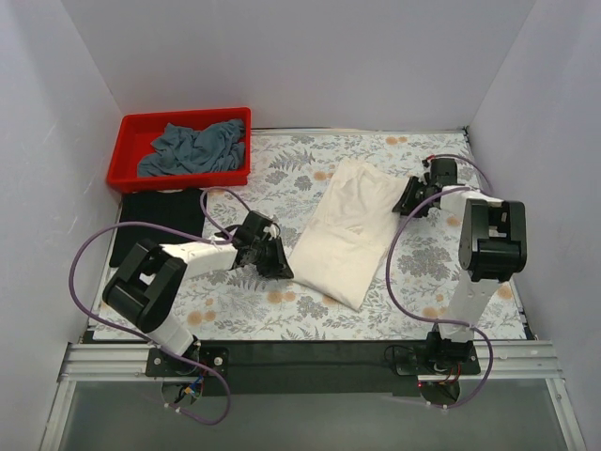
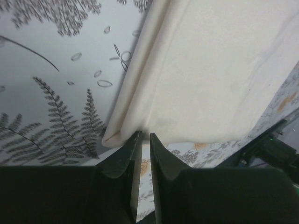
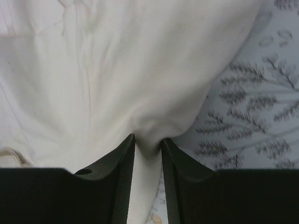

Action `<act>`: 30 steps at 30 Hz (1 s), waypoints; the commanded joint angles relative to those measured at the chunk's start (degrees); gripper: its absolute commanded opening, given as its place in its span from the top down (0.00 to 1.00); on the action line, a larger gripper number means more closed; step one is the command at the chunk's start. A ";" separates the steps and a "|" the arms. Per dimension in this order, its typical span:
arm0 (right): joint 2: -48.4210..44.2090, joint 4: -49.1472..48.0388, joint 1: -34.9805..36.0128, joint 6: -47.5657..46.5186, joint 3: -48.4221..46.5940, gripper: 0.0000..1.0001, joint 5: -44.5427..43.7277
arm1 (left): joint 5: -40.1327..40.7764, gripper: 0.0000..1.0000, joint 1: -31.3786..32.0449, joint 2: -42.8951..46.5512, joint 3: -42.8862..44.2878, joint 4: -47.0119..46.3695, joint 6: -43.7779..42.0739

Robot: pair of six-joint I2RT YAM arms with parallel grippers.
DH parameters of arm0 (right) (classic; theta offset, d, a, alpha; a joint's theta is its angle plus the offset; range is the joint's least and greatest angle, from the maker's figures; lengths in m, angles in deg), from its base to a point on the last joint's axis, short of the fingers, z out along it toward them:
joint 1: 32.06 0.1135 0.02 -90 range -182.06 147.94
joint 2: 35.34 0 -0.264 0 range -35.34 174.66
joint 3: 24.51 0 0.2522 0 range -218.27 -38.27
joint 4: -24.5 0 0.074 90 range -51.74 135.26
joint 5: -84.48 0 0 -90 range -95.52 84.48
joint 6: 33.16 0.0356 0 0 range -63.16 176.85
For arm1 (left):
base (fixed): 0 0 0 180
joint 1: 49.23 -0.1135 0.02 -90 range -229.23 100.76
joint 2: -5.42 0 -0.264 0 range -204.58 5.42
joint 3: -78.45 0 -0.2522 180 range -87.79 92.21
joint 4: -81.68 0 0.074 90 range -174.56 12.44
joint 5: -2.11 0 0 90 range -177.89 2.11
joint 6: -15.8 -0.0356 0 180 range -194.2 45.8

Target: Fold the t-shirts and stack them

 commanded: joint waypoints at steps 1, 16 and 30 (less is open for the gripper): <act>7.27 -0.10 0.00 -1.48 -6.48 0.69 2.65 | -1.13 0.85 2.67 -0.43 -3.74 6.14 7.42; -5.67 7.63 0.88 -5.70 -7.39 0.50 -1.99 | 13.62 0.42 6.54 12.66 2.32 15.27 12.29; -38.48 25.65 22.58 10.19 21.70 0.40 -13.34 | 18.81 0.35 7.59 5.29 8.47 19.50 1.38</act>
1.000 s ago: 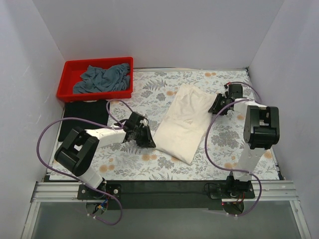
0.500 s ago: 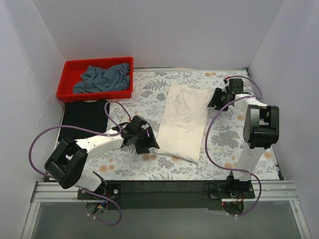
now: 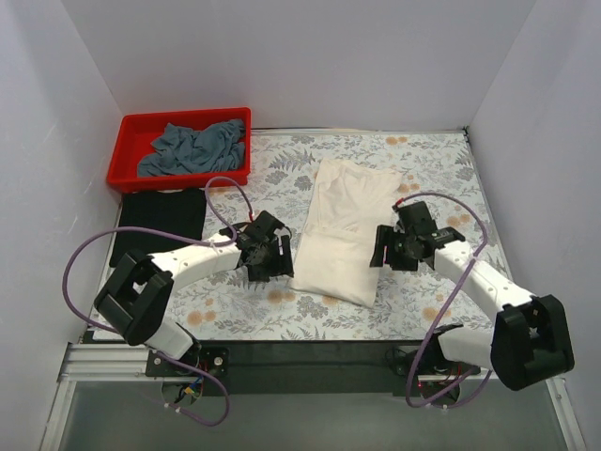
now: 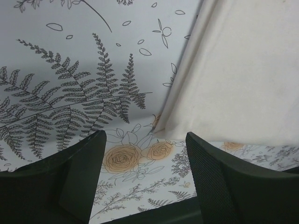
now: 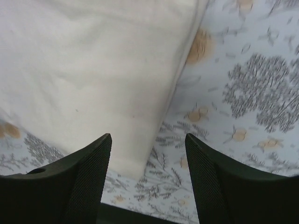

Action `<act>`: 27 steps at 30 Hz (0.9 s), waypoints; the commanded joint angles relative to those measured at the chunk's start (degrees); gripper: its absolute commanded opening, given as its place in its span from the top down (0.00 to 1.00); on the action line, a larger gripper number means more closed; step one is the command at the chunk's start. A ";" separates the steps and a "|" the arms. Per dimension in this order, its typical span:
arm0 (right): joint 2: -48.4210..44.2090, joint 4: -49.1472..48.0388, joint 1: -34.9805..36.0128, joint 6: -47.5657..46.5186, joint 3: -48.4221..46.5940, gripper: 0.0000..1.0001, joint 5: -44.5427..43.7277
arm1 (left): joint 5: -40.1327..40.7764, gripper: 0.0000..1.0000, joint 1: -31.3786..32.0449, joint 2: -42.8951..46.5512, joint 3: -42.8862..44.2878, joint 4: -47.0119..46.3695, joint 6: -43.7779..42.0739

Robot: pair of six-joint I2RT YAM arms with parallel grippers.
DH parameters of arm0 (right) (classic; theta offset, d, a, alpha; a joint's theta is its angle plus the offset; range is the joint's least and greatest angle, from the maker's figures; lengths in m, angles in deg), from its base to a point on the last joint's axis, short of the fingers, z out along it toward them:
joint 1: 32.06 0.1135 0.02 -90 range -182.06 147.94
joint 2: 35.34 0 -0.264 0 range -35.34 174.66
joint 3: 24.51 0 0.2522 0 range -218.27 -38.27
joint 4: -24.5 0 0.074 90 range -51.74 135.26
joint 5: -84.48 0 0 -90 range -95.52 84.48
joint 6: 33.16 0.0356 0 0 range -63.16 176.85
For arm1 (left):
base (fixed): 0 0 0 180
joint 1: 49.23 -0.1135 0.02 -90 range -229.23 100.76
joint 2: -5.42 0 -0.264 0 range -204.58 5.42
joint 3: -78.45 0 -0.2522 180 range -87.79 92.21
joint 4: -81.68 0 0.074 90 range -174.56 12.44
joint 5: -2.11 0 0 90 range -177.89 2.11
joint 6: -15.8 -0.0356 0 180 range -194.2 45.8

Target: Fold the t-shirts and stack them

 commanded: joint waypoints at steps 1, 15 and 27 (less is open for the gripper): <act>-5.66 6.20 3.48 8.43 5.82 0.40 -3.02 | 2.16 0.36 1.12 -1.12 3.10 1.00 -3.57; -5.77 6.56 18.25 20.92 10.23 0.43 -5.48 | 3.74 0.42 4.99 -9.73 7.06 0.74 -6.91; -1.99 6.64 21.42 21.79 11.73 0.44 -8.83 | 5.76 0.49 8.33 -13.60 5.39 1.80 -6.56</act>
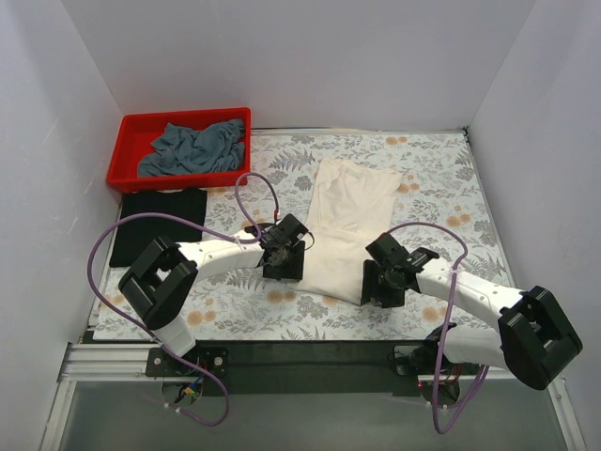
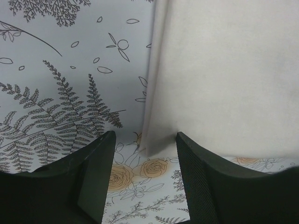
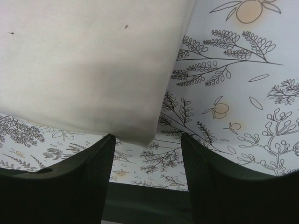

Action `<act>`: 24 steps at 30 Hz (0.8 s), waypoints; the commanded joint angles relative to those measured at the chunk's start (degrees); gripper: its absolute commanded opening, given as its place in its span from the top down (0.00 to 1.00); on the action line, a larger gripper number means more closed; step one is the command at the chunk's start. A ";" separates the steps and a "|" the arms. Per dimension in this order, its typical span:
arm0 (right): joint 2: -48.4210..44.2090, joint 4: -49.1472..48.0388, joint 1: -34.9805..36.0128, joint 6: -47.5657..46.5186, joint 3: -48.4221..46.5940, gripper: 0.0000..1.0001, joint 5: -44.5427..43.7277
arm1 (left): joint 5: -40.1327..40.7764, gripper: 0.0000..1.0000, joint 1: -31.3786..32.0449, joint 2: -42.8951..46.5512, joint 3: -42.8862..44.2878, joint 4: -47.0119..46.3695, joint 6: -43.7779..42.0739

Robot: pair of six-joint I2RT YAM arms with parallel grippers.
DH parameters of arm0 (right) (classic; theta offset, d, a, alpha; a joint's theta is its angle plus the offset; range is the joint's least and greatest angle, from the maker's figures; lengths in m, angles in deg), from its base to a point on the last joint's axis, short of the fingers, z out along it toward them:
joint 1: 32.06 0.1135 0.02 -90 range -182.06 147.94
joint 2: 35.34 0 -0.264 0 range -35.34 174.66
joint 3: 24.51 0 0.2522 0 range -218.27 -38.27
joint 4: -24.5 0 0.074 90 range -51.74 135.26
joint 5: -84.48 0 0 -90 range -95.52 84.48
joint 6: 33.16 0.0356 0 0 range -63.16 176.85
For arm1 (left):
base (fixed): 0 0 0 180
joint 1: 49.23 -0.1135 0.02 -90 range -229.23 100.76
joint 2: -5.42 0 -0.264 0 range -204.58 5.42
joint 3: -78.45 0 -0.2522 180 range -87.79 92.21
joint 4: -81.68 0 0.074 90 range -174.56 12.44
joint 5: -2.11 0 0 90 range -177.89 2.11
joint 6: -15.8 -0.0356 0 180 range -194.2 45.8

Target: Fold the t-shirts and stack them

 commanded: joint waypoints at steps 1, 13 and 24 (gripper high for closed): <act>1.34 0.31 1.59 1.49 1.30 0.45 -3.03 | 0.67 0.49 1.73 -3.85 -1.95 0.99 0.22; 7.49 -0.49 5.20 0.97 0.16 0.52 -5.76 | 0.23 0.57 2.26 -5.88 -3.89 -0.24 1.10; 11.88 -0.48 7.22 0.62 -1.42 0.57 -5.76 | -1.87 0.60 2.96 -7.11 -4.77 -1.38 1.27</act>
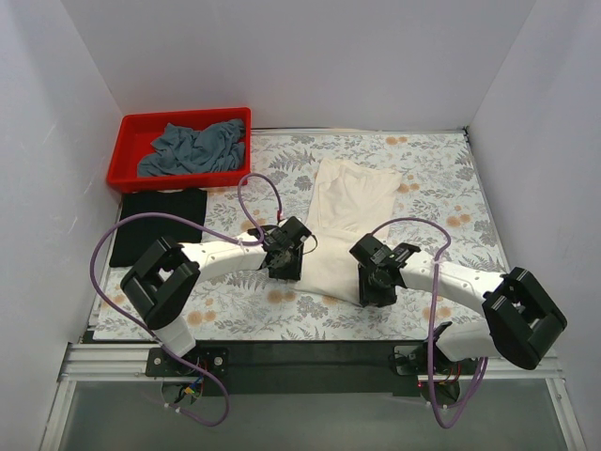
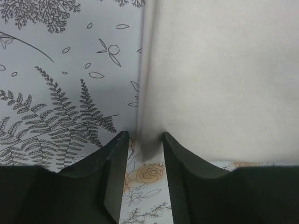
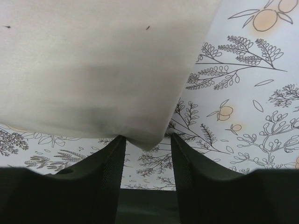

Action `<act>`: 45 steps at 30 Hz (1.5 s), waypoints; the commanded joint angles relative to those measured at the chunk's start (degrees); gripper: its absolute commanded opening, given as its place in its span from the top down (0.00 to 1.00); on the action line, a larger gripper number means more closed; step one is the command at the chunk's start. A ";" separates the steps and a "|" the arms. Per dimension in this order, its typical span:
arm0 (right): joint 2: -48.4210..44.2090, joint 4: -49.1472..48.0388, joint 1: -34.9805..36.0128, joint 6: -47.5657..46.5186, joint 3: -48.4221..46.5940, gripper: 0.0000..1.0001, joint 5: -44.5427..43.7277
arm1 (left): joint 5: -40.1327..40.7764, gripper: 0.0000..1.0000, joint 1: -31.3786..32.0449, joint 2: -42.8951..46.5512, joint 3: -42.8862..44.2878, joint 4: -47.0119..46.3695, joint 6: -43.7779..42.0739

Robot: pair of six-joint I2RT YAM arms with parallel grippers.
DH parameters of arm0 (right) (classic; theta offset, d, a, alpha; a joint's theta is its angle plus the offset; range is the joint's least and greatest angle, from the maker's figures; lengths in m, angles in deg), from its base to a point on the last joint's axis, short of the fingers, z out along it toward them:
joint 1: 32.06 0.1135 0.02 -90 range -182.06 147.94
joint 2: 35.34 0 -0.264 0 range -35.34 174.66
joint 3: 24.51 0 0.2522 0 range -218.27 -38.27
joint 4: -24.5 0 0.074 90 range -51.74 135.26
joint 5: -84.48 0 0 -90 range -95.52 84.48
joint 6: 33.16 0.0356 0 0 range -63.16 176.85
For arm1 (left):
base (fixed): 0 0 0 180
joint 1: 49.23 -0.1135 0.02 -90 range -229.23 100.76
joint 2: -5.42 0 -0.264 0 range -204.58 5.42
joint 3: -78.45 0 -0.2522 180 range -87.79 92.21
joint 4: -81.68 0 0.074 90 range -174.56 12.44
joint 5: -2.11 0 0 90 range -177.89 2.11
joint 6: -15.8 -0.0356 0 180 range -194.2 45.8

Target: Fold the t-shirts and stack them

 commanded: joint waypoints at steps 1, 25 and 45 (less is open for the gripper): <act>4.26 -3.13 1.08 0.90 2.93 0.59 0.23 | -4.81 0.67 1.26 -6.23 -4.90 -0.64 1.40; -7.16 22.25 3.80 -10.26 -4.71 0.99 17.71 | -25.10 1.00 1.35 12.56 -5.95 28.77 -1.68; 9.35 33.43 -2.43 -23.79 -45.05 0.99 4.81 | -20.64 1.00 -16.14 19.35 6.07 24.50 -0.09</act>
